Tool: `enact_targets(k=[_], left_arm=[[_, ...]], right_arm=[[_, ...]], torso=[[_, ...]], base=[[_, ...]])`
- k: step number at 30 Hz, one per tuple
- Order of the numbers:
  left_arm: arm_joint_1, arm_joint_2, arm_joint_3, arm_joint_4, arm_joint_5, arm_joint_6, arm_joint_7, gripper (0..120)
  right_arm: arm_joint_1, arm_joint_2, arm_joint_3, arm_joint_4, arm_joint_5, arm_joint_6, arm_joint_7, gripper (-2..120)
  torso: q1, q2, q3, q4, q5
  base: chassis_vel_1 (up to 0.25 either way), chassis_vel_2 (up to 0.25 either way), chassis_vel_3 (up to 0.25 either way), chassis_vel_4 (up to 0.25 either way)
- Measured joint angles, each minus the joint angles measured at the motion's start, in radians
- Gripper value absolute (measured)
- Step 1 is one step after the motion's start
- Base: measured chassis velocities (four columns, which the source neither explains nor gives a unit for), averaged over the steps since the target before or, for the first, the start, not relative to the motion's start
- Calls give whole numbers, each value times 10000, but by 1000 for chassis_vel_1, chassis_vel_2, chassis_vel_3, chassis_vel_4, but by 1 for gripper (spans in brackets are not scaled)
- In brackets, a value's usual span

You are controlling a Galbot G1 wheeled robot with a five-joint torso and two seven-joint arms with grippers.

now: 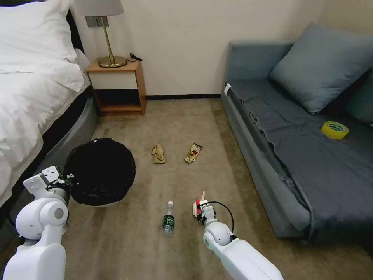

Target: Pick up the trash bin, then pick up the garbage on the floor and place it into the trash bin.

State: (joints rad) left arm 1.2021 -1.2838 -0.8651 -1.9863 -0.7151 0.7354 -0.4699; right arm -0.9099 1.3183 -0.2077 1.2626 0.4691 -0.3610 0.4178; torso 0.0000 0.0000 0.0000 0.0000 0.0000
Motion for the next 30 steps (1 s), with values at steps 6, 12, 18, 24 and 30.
enact_targets(k=[6, 12, 18, 24, 30], left_arm=[[136, 6, 16, -74, -27, 0, 1, 3], [218, -116, 93, -125, 12, 0, 1, 3], [296, -350, 181, -225, 101, 0, -1, 3], [356, -429, 208, -329, 146, 0, -4, 3], [480, -574, 210, -476, 185, 0, -7, 3]], right_arm=[[270, -1048, 14, 2840, 1281, -122, 189, 0], [1829, -1488, -361, 6041, 4156, -404, 703, 0], [3514, -398, -1882, 6621, 5750, -471, 1447, 0], [4238, 205, -3251, 5797, 5829, -333, 1514, 0], [4711, 644, -4459, 4568, 5655, -84, 1519, 0]], torso=[[0, 0, 0, -2, 1], [0, 0, 0, -1, -2], [0, 0, 0, 3, -3], [0, 0, 0, 2, -2], [0, 0, 0, 0, -3]], base=[[0, 0, 0, 0], [0, 0, 0, 0], [0, 0, 0, 0], [0, 0, 0, 0], [0, 0, 0, 0]])
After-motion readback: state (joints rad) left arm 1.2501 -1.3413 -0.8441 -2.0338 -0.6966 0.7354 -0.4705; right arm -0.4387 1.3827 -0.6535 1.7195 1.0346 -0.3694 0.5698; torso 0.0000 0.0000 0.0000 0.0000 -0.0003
